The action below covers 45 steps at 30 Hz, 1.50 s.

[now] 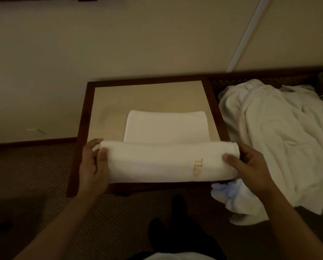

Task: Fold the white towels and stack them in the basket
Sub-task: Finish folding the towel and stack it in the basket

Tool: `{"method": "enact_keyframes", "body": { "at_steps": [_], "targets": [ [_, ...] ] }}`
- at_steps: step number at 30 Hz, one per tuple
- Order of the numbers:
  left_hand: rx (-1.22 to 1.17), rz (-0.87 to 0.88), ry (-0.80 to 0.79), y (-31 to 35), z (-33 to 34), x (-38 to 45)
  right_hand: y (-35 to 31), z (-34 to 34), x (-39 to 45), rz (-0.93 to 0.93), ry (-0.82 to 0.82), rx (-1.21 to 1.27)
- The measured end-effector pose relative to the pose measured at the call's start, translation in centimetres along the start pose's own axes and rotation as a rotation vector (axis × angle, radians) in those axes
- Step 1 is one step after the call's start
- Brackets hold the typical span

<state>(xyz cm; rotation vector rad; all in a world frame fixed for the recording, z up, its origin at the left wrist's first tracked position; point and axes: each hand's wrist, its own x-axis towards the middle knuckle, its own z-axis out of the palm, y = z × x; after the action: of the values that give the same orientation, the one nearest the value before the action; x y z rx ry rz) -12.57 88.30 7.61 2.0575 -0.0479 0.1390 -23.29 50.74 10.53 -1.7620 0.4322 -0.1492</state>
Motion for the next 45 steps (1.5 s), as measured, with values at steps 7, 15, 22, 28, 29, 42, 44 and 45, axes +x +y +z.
{"method": "enact_keyframes", "body": {
  "at_steps": [7,15,22,28,29,42,44,45],
  "targets": [
    [0.019,-0.149,0.085,1.8,5.4,9.7,1.5,2.0,9.9,0.003,0.102,-0.061],
    [0.273,-0.374,-0.226,-4.2,12.4,16.1,7.4,5.9,18.8,0.246,0.209,-0.261],
    [0.612,-0.141,-0.045,-2.4,11.2,10.7,6.5,5.7,14.1,0.349,0.196,-0.266],
    [0.265,-0.426,-0.016,-3.4,6.1,-1.8,2.7,5.4,4.6,0.971,-0.481,-0.333],
    [0.179,-0.548,-0.03,-3.7,5.4,-2.8,2.3,5.3,3.7,0.944,-0.577,-0.465],
    [-0.064,-0.759,-0.074,-3.8,6.6,-1.7,4.8,14.4,7.2,0.422,-0.285,-0.608],
    [-0.022,-0.727,-0.039,-3.5,6.9,-1.7,4.8,14.6,7.0,0.477,-0.251,-0.558],
    [-0.022,-0.711,-0.036,-3.5,7.0,-1.8,4.8,14.6,6.9,0.475,-0.24,-0.559]
  ]
}}
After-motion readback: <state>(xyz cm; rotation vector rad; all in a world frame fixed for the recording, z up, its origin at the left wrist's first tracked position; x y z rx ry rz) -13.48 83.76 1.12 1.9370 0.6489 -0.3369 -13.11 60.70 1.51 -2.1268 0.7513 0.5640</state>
